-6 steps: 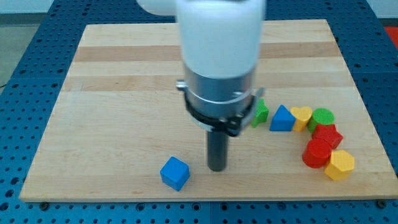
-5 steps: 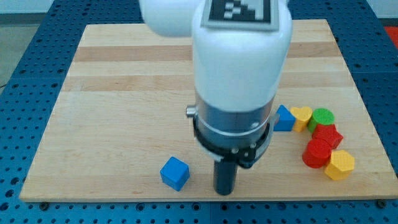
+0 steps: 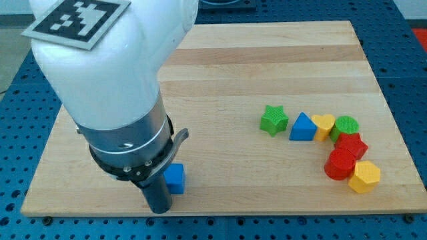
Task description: Push the cube to the bottom left side
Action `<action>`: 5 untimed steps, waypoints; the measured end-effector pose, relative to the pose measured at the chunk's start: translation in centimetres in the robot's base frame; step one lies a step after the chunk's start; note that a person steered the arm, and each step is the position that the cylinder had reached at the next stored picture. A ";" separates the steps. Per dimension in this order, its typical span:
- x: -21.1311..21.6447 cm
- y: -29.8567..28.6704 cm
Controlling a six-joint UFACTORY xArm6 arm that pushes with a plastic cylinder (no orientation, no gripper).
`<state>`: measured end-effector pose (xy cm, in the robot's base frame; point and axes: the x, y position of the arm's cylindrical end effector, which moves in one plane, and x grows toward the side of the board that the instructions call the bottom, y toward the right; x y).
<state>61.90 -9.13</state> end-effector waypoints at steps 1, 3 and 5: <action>-0.1 2.6; -2.5 6.8; -2.6 2.0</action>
